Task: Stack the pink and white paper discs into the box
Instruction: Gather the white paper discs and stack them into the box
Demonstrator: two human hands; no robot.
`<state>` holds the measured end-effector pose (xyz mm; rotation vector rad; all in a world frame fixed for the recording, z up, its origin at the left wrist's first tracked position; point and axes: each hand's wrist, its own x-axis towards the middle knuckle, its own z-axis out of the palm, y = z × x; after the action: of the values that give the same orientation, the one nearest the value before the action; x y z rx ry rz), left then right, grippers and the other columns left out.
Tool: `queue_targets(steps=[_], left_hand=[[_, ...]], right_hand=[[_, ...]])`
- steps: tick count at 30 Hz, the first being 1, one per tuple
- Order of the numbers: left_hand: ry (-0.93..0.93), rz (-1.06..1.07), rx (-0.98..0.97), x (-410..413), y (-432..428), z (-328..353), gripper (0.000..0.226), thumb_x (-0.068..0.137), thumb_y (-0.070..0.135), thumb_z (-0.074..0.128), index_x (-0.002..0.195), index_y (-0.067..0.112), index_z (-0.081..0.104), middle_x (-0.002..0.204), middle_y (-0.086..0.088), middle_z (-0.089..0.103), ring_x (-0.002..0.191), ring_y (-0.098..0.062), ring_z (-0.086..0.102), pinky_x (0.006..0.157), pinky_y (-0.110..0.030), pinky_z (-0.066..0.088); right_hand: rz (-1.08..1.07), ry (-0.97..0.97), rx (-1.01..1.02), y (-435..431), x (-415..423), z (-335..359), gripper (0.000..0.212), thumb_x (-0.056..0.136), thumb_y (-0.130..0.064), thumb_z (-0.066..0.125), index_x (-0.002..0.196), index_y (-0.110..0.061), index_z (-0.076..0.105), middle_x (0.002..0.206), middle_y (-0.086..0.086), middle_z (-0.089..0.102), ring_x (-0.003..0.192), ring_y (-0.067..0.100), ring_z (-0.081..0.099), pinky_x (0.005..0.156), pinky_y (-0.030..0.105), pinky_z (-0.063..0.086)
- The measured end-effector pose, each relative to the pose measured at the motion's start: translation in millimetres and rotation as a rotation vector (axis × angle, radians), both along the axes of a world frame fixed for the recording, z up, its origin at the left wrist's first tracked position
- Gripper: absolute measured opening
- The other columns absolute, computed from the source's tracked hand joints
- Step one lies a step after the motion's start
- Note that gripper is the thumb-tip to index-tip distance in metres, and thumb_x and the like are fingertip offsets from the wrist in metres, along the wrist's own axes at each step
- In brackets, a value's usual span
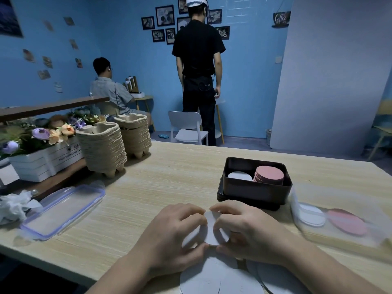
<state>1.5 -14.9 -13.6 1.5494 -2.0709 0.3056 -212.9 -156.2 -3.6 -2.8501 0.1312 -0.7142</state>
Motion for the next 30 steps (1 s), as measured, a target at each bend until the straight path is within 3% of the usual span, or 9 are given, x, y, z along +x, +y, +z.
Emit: queue_targets(steps=[7, 11, 19, 23, 27, 30], left_hand=[[0.083, 0.068, 0.087, 33.9, 31.1, 2.9, 0.030, 0.089, 0.048, 0.072, 0.114, 0.034, 0.065, 0.122, 0.025, 0.060, 0.116, 0.004, 0.057, 0.093, -0.030, 0.051], [0.082, 0.131, 0.188, 54.3, 46.2, 3.4, 0.045, 0.083, 0.052, 0.073, 0.123, 0.034, 0.064, 0.126, 0.030, 0.057, 0.121, 0.008, 0.052, 0.099, -0.023, 0.044], [0.234, 0.182, 0.254, 57.8, 50.5, 1.2, 0.057, 0.077, 0.060, 0.076, 0.128, 0.037, 0.062, 0.120, 0.032, 0.060, 0.118, 0.006, 0.056, 0.100, -0.023, 0.046], [0.344, 0.178, 0.197, 49.8, 51.6, 3.0, 0.049, 0.075, 0.050, 0.081, 0.119, 0.035, 0.065, 0.116, 0.026, 0.066, 0.113, -0.003, 0.064, 0.093, -0.025, 0.051], [0.315, 0.109, 0.125, 26.9, 39.3, 6.8, 0.044, 0.076, 0.039, 0.083, 0.115, 0.029, 0.066, 0.108, 0.021, 0.066, 0.104, -0.005, 0.065, 0.086, -0.029, 0.052], [0.254, 0.068, 0.114, 14.3, 26.5, 3.9, 0.045, 0.080, 0.045, 0.081, 0.116, 0.026, 0.063, 0.110, 0.018, 0.063, 0.104, -0.003, 0.061, 0.087, -0.030, 0.051]], right_hand=[[-0.034, 0.035, 0.043, -5.9, -3.3, -1.8, 0.030, 0.086, -0.052, 0.073, 0.109, -0.035, 0.066, 0.142, -0.006, 0.054, 0.127, 0.008, 0.053, 0.097, 0.026, 0.051], [-0.035, 0.037, 0.025, -2.0, -3.0, -0.2, 0.028, 0.085, -0.054, 0.068, 0.107, -0.037, 0.066, 0.139, -0.007, 0.055, 0.125, 0.008, 0.053, 0.093, 0.028, 0.053], [-0.045, 0.065, 0.037, -1.8, -2.6, -1.0, 0.035, 0.084, -0.062, 0.066, 0.110, -0.039, 0.066, 0.140, -0.009, 0.054, 0.125, 0.007, 0.052, 0.094, 0.032, 0.054], [-0.046, 0.087, 0.037, -4.1, -2.8, -1.8, 0.035, 0.086, -0.062, 0.066, 0.111, -0.038, 0.065, 0.142, -0.008, 0.054, 0.128, 0.008, 0.052, 0.098, 0.030, 0.052], [-0.023, 0.107, 0.060, -4.0, -0.9, -0.5, 0.038, 0.085, -0.055, 0.073, 0.114, -0.036, 0.060, 0.138, -0.007, 0.056, 0.112, 0.013, 0.061, 0.090, 0.029, 0.054], [-0.011, 0.095, 0.101, -3.1, 1.0, 0.5, 0.048, 0.087, -0.054, 0.074, 0.126, -0.036, 0.054, 0.128, -0.008, 0.058, 0.104, 0.018, 0.063, 0.084, 0.036, 0.055]])
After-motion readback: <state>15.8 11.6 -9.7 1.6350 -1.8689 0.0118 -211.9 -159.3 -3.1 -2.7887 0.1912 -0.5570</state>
